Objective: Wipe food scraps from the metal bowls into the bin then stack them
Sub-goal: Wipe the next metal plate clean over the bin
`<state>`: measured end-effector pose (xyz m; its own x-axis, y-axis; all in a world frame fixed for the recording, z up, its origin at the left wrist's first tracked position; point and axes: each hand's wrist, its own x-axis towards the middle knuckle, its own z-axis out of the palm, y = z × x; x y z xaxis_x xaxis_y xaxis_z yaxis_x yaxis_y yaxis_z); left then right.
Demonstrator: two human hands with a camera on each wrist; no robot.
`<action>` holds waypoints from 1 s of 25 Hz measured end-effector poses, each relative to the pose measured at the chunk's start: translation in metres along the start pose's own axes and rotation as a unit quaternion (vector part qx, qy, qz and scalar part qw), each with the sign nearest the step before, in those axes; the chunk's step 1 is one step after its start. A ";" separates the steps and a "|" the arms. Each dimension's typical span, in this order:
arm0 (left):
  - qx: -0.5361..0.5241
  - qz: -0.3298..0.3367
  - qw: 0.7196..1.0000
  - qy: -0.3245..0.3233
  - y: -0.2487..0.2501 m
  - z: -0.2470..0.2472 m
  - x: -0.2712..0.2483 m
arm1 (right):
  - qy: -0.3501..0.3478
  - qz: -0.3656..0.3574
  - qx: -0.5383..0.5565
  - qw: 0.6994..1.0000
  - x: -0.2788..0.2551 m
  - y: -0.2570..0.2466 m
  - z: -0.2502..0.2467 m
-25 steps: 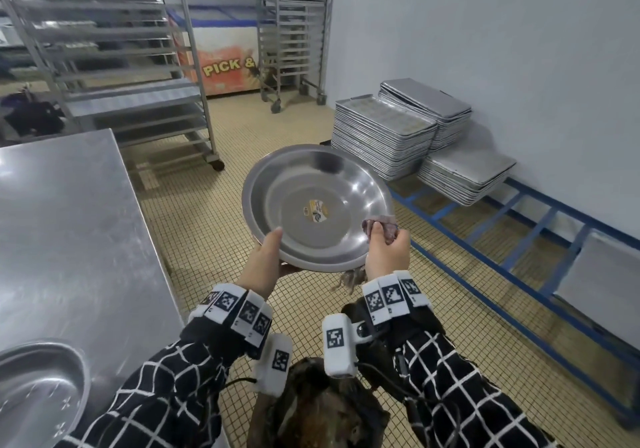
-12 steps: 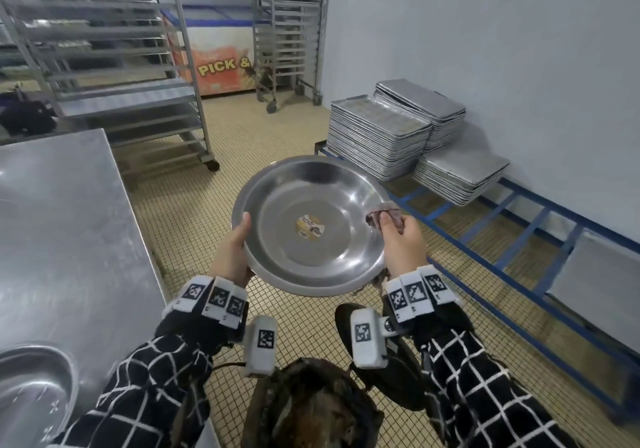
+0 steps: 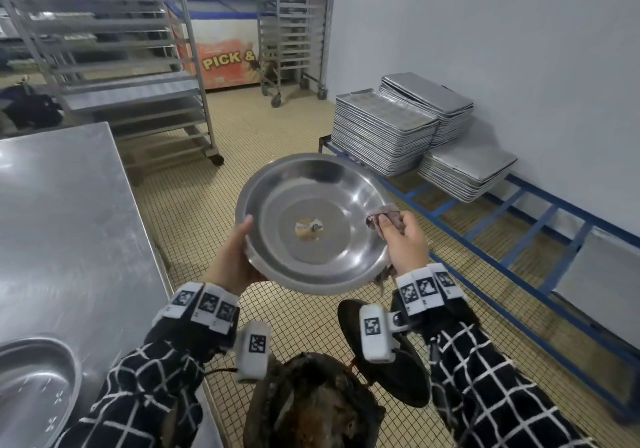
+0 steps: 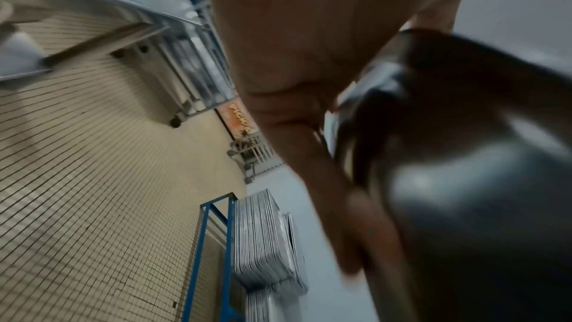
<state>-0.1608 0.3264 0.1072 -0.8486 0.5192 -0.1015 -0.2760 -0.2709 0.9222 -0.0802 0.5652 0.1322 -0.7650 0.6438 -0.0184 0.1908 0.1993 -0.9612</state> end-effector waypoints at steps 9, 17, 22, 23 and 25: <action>-0.001 -0.037 0.991 0.131 0.010 0.019 0.005 | 0.034 0.050 0.027 0.998 -0.007 -0.002 0.023; 0.156 -0.075 0.985 -0.009 -0.007 0.041 0.006 | 0.088 0.030 0.108 0.990 -0.015 -0.008 0.023; 0.004 -0.052 0.999 0.003 0.009 0.005 0.002 | -0.049 0.043 0.032 0.997 0.011 -0.006 -0.016; 0.005 -0.063 0.998 0.024 0.009 0.001 0.002 | -0.064 0.043 0.021 0.997 0.012 -0.007 -0.019; 0.015 -0.059 0.995 0.082 0.007 0.001 0.001 | -0.055 0.044 0.004 0.998 0.006 -0.010 -0.016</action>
<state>-0.1627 0.3255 0.1136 -0.8741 0.4054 -0.2676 -0.3671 -0.1905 0.9105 -0.0770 0.5783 0.1462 -0.8085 0.5735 -0.1321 0.2557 0.1402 -0.9565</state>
